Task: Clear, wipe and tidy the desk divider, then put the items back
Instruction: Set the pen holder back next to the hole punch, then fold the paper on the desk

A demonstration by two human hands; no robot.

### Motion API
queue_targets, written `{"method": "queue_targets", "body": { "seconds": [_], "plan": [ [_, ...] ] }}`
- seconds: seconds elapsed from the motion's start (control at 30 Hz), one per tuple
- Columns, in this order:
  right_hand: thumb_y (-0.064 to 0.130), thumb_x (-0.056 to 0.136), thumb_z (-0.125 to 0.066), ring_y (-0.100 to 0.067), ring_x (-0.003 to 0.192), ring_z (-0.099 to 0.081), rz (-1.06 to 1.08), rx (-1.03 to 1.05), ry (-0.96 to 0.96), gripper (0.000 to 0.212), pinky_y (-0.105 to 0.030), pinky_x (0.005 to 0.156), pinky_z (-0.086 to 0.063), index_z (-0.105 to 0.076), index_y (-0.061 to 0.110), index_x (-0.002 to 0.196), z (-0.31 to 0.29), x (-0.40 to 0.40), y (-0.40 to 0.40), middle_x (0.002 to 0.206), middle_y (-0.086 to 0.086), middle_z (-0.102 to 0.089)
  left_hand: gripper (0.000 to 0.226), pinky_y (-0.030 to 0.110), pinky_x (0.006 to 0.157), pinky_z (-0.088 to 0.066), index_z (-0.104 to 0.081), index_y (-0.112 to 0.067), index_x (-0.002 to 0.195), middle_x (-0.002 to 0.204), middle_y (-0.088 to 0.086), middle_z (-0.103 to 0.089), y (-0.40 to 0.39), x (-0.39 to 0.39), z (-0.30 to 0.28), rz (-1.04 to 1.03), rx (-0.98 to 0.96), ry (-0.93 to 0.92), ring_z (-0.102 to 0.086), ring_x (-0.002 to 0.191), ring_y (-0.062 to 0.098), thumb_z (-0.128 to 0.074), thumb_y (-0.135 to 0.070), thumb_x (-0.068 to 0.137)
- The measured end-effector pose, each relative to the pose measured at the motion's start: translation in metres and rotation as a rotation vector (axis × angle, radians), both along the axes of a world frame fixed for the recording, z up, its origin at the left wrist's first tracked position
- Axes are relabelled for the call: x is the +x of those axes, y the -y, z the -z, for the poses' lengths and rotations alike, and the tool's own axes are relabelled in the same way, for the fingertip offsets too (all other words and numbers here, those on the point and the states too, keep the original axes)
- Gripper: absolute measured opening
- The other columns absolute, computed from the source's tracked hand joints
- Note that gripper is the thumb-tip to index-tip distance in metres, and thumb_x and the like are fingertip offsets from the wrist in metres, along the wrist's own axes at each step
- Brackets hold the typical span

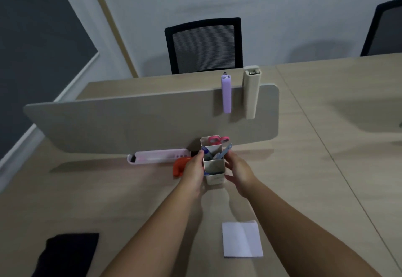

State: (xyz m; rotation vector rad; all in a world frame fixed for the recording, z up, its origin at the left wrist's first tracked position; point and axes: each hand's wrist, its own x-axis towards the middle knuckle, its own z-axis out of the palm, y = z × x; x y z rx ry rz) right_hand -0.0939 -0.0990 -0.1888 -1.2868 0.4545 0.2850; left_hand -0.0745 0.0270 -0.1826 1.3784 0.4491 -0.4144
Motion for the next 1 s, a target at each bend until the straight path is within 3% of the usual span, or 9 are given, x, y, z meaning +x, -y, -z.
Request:
{"method": "queue_targets", "body": {
  "seconds": [0.13, 0.23, 0.3, 0.37, 0.43, 0.5, 0.6, 0.73, 1.0],
  "plan": [
    [0.048, 0.094, -0.041, -0.015, 0.121, -0.051, -0.009, -0.034, 0.018, 0.046, -0.039, 0.103, -0.038, -0.057, 0.025, 0.13, 0.01, 0.005, 0.006, 0.134, 0.008, -0.056, 0.038, 0.022, 0.053, -0.058, -0.07, -0.009, 0.095, 0.066, 0.001, -0.077, -0.001, -0.003, 0.002, -0.026, -0.124, 0.019, -0.073, 0.06, 0.013, -0.04, -0.03, 0.104],
    [0.041, 0.096, -0.041, -0.018, 0.116, -0.05, 0.024, -0.111, 0.013, 0.044, -0.036, 0.098, -0.038, -0.05, 0.02, 0.135, 0.021, -0.007, 0.02, 0.13, 0.006, -0.053, 0.055, 0.055, 0.102, -0.049, -0.066, -0.01, 0.123, 0.118, 0.018, -0.071, -0.004, -0.01, 0.034, -0.157, -0.146, 0.023, -0.066, 0.112, 0.035, -0.056, -0.051, 0.089],
    [0.031, 0.097, -0.046, -0.017, 0.099, -0.056, 0.028, -0.2, 0.0, 0.035, -0.026, 0.08, -0.044, -0.056, 0.016, 0.127, 0.031, -0.024, 0.034, 0.115, 0.001, -0.059, 0.07, 0.06, 0.112, -0.036, -0.063, -0.015, 0.127, 0.132, 0.019, -0.062, -0.006, -0.025, 0.084, -0.202, -0.058, -0.035, -0.056, 0.125, 0.039, -0.064, -0.06, 0.073],
    [0.022, 0.094, -0.053, -0.015, 0.085, -0.057, -0.02, -0.355, -0.038, 0.032, -0.023, 0.071, -0.045, -0.06, 0.011, 0.123, 0.047, -0.046, 0.048, 0.105, -0.005, -0.063, 0.057, 0.056, 0.111, -0.037, -0.063, -0.019, 0.124, 0.135, 0.021, -0.058, -0.002, -0.066, 0.074, -0.16, 0.067, -0.039, -0.053, 0.126, 0.041, -0.063, -0.048, 0.076],
    [0.019, 0.091, -0.058, -0.017, 0.09, -0.06, -0.108, -0.528, -0.074, 0.033, -0.026, 0.079, -0.046, -0.061, 0.011, 0.123, 0.062, -0.073, 0.059, 0.11, -0.008, -0.066, 0.044, 0.049, 0.109, -0.044, -0.057, -0.028, 0.127, 0.139, 0.011, -0.057, 0.001, -0.103, 0.066, 0.023, 0.198, -0.007, -0.056, 0.125, 0.029, -0.067, -0.027, 0.083],
    [0.02, 0.087, -0.064, -0.018, 0.101, -0.061, -0.238, -0.712, -0.023, 0.039, -0.023, 0.086, -0.043, -0.059, 0.011, 0.125, 0.069, -0.101, 0.067, 0.114, -0.004, -0.063, 0.058, 0.04, 0.111, -0.041, -0.047, -0.033, 0.135, 0.149, 0.0, -0.044, 0.0, -0.124, 0.072, 0.404, 0.472, 0.148, -0.045, 0.133, 0.017, -0.071, -0.024, 0.083],
    [0.042, 0.076, -0.071, -0.019, 0.106, -0.053, -0.595, -1.068, 0.105, 0.068, -0.025, 0.091, -0.043, -0.05, 0.018, 0.136, 0.068, -0.124, 0.07, 0.119, -0.001, -0.052, 0.089, 0.04, 0.114, -0.032, -0.026, -0.026, 0.152, 0.156, -0.004, -0.029, -0.004, -0.127, 0.074, 0.903, 0.927, 0.339, -0.027, 0.138, 0.024, -0.072, -0.041, 0.077],
    [0.049, 0.063, -0.076, -0.022, 0.117, -0.038, -0.812, -1.238, 0.066, 0.089, -0.035, 0.099, -0.041, -0.037, 0.027, 0.14, 0.06, -0.13, 0.057, 0.132, -0.001, -0.042, 0.091, 0.04, 0.102, -0.037, -0.031, -0.027, 0.148, 0.143, -0.001, -0.035, 0.002, -0.122, 0.062, 1.049, 1.076, 0.406, -0.032, 0.126, 0.027, -0.078, -0.042, 0.071],
    [0.046, 0.053, -0.081, -0.02, 0.11, -0.037, -0.849, -1.299, -0.05, 0.074, -0.033, 0.092, -0.046, -0.05, 0.024, 0.117, 0.058, -0.129, 0.042, 0.119, -0.002, -0.039, 0.066, 0.04, 0.091, -0.045, -0.048, -0.026, 0.119, 0.123, 0.0, -0.04, 0.008, -0.123, 0.056, 1.087, 1.131, 0.304, -0.037, 0.115, 0.024, -0.085, -0.035, 0.064]
  ]
}}
